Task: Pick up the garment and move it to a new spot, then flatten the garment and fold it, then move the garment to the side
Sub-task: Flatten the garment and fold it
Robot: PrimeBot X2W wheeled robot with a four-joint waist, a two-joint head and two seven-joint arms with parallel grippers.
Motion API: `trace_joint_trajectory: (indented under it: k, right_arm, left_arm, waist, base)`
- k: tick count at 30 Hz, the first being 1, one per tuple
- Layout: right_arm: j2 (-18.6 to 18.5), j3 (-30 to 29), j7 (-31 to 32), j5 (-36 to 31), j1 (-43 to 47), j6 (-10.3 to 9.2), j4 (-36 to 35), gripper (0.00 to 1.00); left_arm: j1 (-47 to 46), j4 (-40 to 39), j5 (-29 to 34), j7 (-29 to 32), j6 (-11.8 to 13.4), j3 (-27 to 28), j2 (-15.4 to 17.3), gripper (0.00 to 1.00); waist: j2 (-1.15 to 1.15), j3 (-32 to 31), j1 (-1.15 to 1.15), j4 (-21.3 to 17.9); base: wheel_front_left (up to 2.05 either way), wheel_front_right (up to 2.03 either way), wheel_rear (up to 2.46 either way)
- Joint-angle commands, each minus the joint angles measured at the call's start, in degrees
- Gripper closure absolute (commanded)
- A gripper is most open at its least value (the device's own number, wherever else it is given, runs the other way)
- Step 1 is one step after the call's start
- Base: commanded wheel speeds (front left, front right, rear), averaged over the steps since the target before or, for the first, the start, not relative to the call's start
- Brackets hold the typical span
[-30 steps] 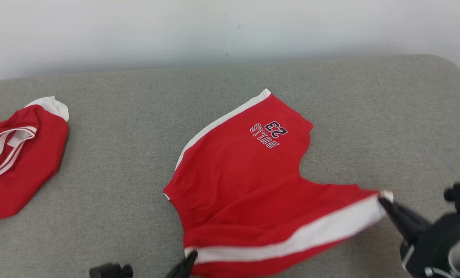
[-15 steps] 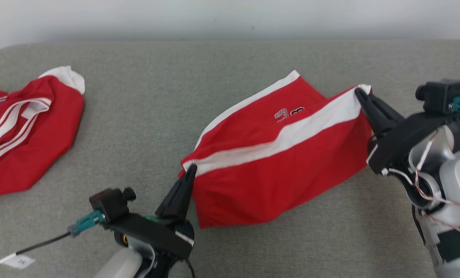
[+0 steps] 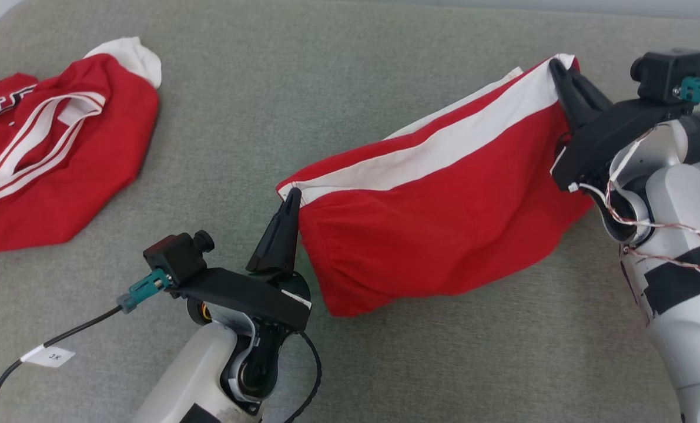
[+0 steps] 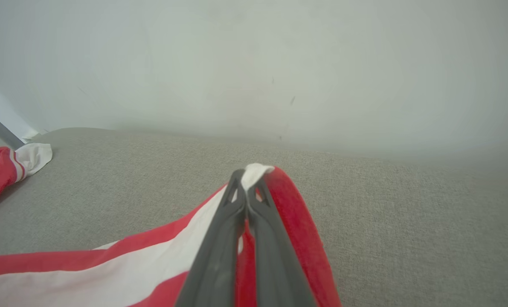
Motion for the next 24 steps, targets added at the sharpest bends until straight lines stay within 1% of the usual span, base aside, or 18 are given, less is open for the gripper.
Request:
trace_joint_trajectory:
  k: [1,6,7,8,9,10,11,14,16,18,20,24]
  right_arm:
    - [0.3,0.3,-0.8,-0.5,-1.1,-0.13,1.1,1.0]
    - [0.0,1.9,-3.8,-2.8,-4.6,-0.13,6.7,1.0]
    - [0.1,2.2,-4.4,-3.1,-5.2,-0.13,7.8,1.0]
    - [0.4,2.3,-5.0,-3.3,-5.7,-0.13,8.9,1.0]
    - [0.7,2.5,-5.4,-3.3,-6.2,-0.13,9.9,0.71]
    - [0.8,2.7,-6.2,-3.5,-6.7,-0.13,10.7,0.05]
    - [1.1,2.7,-7.2,-3.4,-7.8,-0.13,12.3,0.0]
    - [1.4,3.3,-7.9,-2.9,-9.0,-0.13,14.4,0.0]
    - [1.3,3.5,-7.0,-2.5,-9.6,-0.13,15.9,0.0]
    - [1.4,3.4,-4.8,-1.9,-10.1,-0.13,17.4,0.0]
    - [1.6,3.3,-1.7,-1.1,-10.4,-0.13,18.8,0.0]
    - [0.9,2.5,3.1,-0.3,-10.0,-0.13,20.2,0.0]
  left_arm:
    - [-0.6,0.6,0.9,-0.2,-0.1,0.3,-0.4,1.0]
    - [-1.6,2.5,1.9,-0.2,-0.1,1.2,-2.0,1.0]
    - [-1.7,2.7,2.0,-0.2,-0.1,1.3,-2.3,0.68]
    - [-1.8,2.9,2.2,-0.2,-0.1,1.5,-2.6,0.0]
    - [-1.9,3.1,2.4,-0.2,-0.1,1.5,-2.8,0.0]
    - [-2.0,3.4,2.9,-0.2,-0.1,1.9,-3.0,0.0]
    - [-2.4,3.5,3.9,-0.2,-0.1,2.8,-3.3,0.0]
    - [-2.4,3.7,6.8,-0.2,-0.1,4.1,-3.7,0.0]
    - [-1.8,3.0,10.3,-0.2,-0.1,6.2,-3.7,0.0]
    - [-0.4,1.9,15.6,-0.2,0.3,8.2,-3.6,0.0]
    - [1.2,0.2,22.2,-0.2,1.4,9.8,-2.9,0.0]
    - [5.6,-4.1,34.6,-0.2,3.5,10.9,-1.6,0.0]
  waist:
    - [-0.01,1.7,-0.01,1.7]
    - [-0.01,2.6,-0.01,2.8]
    - [-0.01,2.7,-0.01,3.0]
    - [-0.01,2.8,-0.01,3.2]
    - [-0.01,2.8,-0.01,3.3]
    - [-0.01,2.9,-0.01,3.4]
    - [-0.01,2.9,-0.01,3.7]
    - [-0.01,2.4,-0.01,3.7]
    - [-0.01,1.6,-0.01,3.6]
    - [-0.01,0.7,-0.01,3.3]
    - [-0.01,-0.4,-0.01,3.0]
    - [-0.01,-2.8,-0.01,2.5]
  base:
    - [0.0,0.0,0.0]
    - [0.0,0.0,0.0]
    - [0.0,0.0,0.0]
    - [0.0,0.0,0.0]
    - [0.0,0.0,0.0]
    - [0.0,0.0,0.0]
    - [0.0,0.0,0.0]
    - [0.0,0.0,0.0]
    - [0.0,0.0,0.0]
    - [0.0,0.0,0.0]
    - [0.0,0.0,0.0]
    - [0.0,0.0,0.0]
